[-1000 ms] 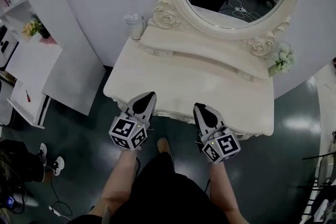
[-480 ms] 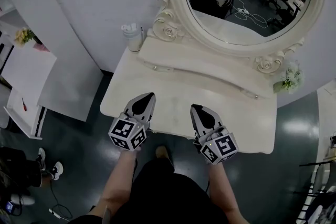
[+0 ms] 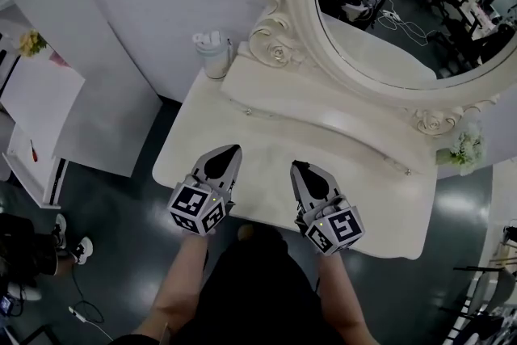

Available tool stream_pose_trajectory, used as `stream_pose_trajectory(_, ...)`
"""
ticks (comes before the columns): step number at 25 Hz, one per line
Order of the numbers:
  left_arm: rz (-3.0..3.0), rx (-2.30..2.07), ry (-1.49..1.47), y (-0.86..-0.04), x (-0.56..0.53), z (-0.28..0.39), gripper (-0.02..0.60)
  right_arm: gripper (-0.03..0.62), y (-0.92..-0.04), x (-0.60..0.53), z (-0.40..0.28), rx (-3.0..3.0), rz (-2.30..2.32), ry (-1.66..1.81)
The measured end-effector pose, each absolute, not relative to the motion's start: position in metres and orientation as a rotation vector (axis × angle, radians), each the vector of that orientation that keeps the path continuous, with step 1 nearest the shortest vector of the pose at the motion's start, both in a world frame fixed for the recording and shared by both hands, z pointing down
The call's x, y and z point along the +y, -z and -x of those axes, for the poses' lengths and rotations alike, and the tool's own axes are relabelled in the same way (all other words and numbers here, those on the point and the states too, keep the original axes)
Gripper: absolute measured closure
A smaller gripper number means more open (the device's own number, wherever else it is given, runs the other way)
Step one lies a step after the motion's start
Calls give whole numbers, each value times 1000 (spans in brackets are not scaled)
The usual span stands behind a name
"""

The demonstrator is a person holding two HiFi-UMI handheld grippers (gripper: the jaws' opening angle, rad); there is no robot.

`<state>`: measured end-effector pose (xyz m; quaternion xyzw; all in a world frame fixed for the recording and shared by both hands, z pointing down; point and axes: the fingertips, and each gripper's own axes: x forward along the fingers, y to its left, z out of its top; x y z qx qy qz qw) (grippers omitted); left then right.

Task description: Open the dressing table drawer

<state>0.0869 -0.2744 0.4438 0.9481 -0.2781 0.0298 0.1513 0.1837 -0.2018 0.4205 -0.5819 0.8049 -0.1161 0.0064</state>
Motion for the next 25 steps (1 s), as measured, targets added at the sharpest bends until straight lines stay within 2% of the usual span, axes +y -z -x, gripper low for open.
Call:
stream_pose_trajectory(15,-2666,-821,-147,-485,-322,-112,575,588,-469,-271,-169,2664,1631,501)
stream_pose_trajectory(17,-2661,-819,-159,-491,-328,-118,537,588,-475,-279,-170,2672,1613,522)
stream_pose_trajectory(21,-2644,-834,-183,-504,-340,-127,531,588,-488,-291,-175,2684,1600,551)
stream_pose_trajectory(22,-2637,-838,-188,-507,-343,-128,503,588,-491,-294,-176,2683,1600,561)
stream_pose_trajectory(25,-2619,-856,-218,-517,-353,-132,482,589,-497,-301,-180,2680,1597,582)
